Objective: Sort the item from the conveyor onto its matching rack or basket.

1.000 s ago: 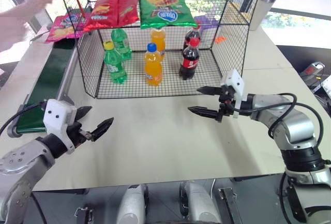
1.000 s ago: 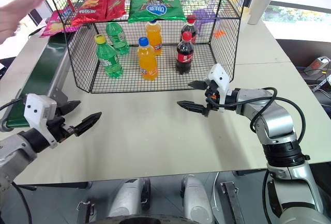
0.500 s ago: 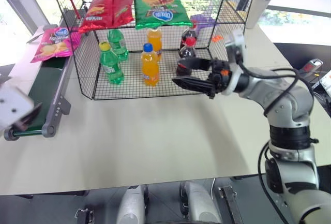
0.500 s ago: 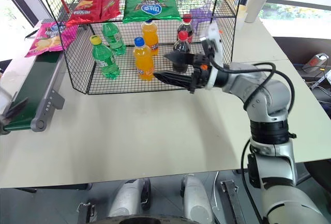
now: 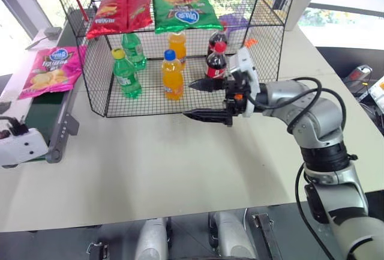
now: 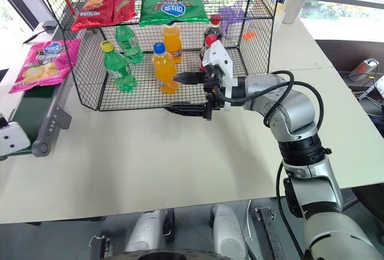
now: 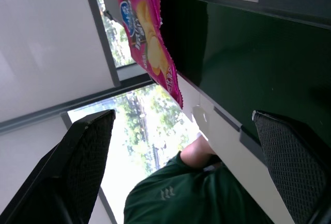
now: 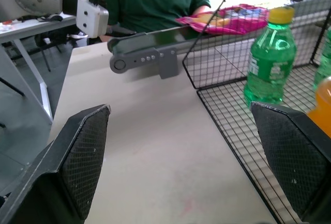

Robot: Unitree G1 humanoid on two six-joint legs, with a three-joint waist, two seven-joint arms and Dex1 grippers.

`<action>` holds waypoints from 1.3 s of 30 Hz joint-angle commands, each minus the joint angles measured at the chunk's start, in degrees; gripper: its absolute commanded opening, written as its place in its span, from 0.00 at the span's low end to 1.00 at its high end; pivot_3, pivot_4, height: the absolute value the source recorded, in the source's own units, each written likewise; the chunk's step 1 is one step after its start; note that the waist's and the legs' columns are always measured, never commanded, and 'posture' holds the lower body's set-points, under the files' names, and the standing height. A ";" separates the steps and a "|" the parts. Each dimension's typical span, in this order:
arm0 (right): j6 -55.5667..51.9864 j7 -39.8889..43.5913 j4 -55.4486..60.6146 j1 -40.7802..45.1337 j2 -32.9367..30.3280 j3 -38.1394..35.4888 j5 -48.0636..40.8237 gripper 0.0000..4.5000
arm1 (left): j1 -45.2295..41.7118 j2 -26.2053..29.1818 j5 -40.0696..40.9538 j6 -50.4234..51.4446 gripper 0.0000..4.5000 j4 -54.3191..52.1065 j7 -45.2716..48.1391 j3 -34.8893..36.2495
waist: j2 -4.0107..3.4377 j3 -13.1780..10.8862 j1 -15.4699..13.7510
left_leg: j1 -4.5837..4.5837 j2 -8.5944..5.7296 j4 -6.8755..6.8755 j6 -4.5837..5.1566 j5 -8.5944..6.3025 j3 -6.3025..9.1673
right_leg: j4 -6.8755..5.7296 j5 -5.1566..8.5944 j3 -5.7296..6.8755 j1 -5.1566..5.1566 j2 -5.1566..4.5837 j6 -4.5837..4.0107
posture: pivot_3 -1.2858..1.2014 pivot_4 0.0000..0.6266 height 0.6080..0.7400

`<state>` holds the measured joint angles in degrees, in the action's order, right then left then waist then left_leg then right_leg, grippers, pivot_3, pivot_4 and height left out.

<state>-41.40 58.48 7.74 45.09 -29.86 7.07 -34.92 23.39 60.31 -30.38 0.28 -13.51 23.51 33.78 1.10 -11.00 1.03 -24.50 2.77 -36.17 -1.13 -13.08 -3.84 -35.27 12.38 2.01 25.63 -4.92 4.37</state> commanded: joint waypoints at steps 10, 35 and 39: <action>-0.68 -1.61 3.68 -0.43 -0.79 -1.84 -0.55 1.00 | -7.39 -0.90 -3.81 -1.86 0.99 4.28 -3.39 -5.94 | 0.00 0.00 -0.10 | 0.10 0.19 -0.06 -0.01 0.01 0.02 | -0.28 0.00 0.00 0.04 0.23 0.00 | 0.52 0.24 1.00; -0.19 -4.41 4.46 -1.91 -0.82 -2.24 0.40 1.00 | -13.01 0.19 -5.89 2.98 0.01 5.38 -1.96 -8.45 | 0.03 0.02 -0.24 | 0.11 0.19 -0.30 -0.01 0.01 0.02 | -0.78 -0.03 -0.01 0.15 0.23 0.05 | 0.52 0.24 1.00; 0.80 -4.58 3.09 -2.06 -0.61 -2.58 1.01 1.00 | -14.71 0.04 3.05 7.90 0.01 1.16 6.74 -0.31 | 0.06 0.03 -0.26 | 0.09 0.20 -0.33 -0.01 0.01 0.03 | -0.79 -0.03 -0.01 0.15 0.24 0.05 | 0.52 0.24 1.00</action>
<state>-41.91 54.01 10.62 42.82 -30.52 6.33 -33.86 9.97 59.02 -30.63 6.22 -9.37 27.48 27.85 1.16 -10.97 0.77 -24.43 2.97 -36.52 -1.14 -13.07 -3.80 -36.06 12.36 2.00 25.79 -4.69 4.42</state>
